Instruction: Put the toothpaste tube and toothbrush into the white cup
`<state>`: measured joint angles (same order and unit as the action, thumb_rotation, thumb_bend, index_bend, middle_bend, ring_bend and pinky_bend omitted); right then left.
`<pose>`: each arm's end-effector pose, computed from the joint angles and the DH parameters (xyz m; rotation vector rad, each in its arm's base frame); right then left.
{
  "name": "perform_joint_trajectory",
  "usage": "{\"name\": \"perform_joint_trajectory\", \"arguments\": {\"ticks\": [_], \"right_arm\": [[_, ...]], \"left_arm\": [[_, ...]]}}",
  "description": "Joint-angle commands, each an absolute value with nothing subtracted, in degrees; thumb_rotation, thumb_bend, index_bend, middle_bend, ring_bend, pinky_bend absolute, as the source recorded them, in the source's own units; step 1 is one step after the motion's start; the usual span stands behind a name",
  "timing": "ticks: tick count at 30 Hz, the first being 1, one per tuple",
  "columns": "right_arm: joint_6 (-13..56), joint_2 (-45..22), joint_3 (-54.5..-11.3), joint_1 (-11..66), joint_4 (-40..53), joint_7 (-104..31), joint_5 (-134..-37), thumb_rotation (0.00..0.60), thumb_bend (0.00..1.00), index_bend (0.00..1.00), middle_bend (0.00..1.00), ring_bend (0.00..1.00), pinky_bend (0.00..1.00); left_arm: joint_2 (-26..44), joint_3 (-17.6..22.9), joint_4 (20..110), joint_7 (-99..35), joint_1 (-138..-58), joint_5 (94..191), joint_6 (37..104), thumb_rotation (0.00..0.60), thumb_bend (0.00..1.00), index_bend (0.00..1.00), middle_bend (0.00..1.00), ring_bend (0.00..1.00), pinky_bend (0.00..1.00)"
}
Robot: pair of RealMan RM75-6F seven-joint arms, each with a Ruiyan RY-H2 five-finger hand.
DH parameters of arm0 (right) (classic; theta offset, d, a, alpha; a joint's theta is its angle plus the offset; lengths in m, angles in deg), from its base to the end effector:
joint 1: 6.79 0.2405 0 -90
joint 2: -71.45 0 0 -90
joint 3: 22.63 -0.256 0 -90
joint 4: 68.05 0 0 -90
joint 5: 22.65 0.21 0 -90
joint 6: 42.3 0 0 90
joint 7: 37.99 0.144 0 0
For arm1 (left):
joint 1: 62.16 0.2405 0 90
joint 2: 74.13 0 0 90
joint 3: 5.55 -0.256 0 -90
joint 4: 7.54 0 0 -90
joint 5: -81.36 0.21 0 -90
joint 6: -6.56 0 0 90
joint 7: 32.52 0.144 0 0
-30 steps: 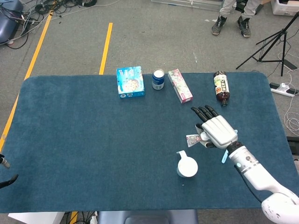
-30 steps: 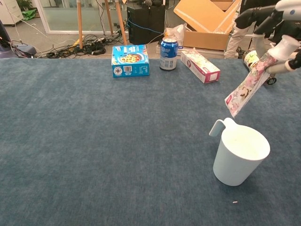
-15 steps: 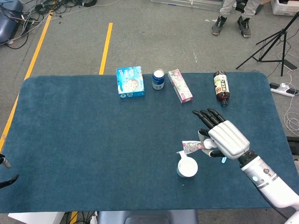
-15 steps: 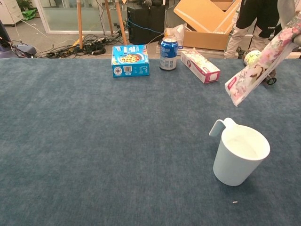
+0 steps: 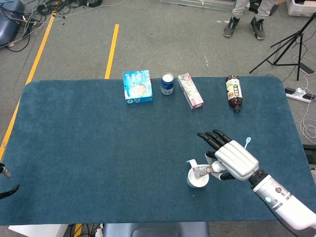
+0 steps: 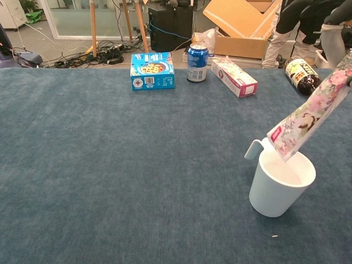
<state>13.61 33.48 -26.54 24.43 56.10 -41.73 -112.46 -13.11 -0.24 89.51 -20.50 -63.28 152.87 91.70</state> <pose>-0.1353 -0.2403 0.1711 2.0761 -0.8145 0.8989 -0.3394 0.1631 0.1873 -1.1848 -0.8932 -0.6147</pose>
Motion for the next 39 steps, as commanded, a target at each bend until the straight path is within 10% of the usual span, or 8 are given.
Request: {"name": "perform_joint_trajectory", "arguments": {"ticks": [1,39], "right_arm": [[12.85,33.05,-26.61,24.63,55.67,-41.76,-112.22,0.600,0.20,0.65,0.03,0.00,0.07],[-0.71,19.26,-26.21,31.62,46.46,-50.46,-99.26,0.600,0.20,0.65,0.03,0.00,0.07]], "left_arm": [[-13.12,-0.22,89.53,-20.53,-63.28,152.83,91.69,0.600,0.11,0.54,0.33,0.36,0.41],[-13.81,-0.23,89.93,-21.91,-63.03,153.30,91.98,0.600,0.11,0.54,0.33,0.36,0.41]]}}
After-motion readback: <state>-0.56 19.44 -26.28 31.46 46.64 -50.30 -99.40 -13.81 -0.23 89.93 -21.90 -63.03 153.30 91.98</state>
